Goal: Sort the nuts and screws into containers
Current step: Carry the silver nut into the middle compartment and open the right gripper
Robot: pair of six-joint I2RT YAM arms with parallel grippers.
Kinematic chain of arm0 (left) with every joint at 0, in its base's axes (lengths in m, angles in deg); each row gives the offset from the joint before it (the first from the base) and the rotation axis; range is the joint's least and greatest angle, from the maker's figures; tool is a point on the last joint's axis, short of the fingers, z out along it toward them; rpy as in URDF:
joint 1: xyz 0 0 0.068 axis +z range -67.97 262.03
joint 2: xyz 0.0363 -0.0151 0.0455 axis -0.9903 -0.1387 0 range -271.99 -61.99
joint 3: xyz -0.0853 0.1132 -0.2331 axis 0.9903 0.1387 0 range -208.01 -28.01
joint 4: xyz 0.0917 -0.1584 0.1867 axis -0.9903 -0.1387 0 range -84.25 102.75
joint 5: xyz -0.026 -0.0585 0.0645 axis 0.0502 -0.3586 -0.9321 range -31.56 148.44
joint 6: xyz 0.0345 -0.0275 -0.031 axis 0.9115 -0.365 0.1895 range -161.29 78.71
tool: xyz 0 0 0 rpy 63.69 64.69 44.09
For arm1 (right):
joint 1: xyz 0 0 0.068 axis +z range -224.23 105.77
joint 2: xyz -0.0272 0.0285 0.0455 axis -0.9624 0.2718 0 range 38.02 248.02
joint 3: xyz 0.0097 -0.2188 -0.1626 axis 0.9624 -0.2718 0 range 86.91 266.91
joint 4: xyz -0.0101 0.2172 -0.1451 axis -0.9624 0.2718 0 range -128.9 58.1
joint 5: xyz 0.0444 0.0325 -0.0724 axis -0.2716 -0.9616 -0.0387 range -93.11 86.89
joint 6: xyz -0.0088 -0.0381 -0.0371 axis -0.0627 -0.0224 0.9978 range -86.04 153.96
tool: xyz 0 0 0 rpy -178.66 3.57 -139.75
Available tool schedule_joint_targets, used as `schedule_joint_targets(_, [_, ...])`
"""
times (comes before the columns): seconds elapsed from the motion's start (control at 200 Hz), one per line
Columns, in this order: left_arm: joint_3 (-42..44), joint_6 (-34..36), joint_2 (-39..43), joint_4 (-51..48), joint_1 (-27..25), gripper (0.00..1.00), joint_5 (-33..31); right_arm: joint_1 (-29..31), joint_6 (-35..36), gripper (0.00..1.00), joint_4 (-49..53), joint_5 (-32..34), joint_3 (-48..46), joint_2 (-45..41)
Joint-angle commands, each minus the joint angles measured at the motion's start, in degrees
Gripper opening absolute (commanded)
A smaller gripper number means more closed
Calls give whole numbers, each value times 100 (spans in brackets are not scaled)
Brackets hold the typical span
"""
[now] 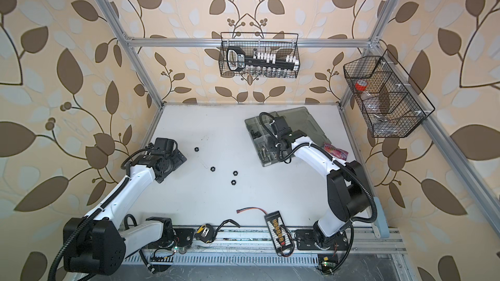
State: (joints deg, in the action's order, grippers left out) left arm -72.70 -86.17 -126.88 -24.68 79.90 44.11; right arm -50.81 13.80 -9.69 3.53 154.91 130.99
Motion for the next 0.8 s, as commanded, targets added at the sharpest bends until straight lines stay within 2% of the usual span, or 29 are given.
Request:
schedule_joint_targets(0.0, [-58, 103, 20, 16, 80, 99, 85, -150, -24, 2, 82, -205, -127, -82])
schedule_joint_targets(0.43, [-84, 71, -7, 23, 73, 99, 154, -282, 46, 4, 72, -72, -77, 502])
schedule_joint_targets(0.56, [-93, 74, -23, 31, 76, 99, 164, -293, 60, 10, 67, 24, -86, 596])
schedule_joint_targets(0.795, [-111, 72, -33, 36, 81, 99, 176, -291, 48, 28, 58, -31, -104, 648])
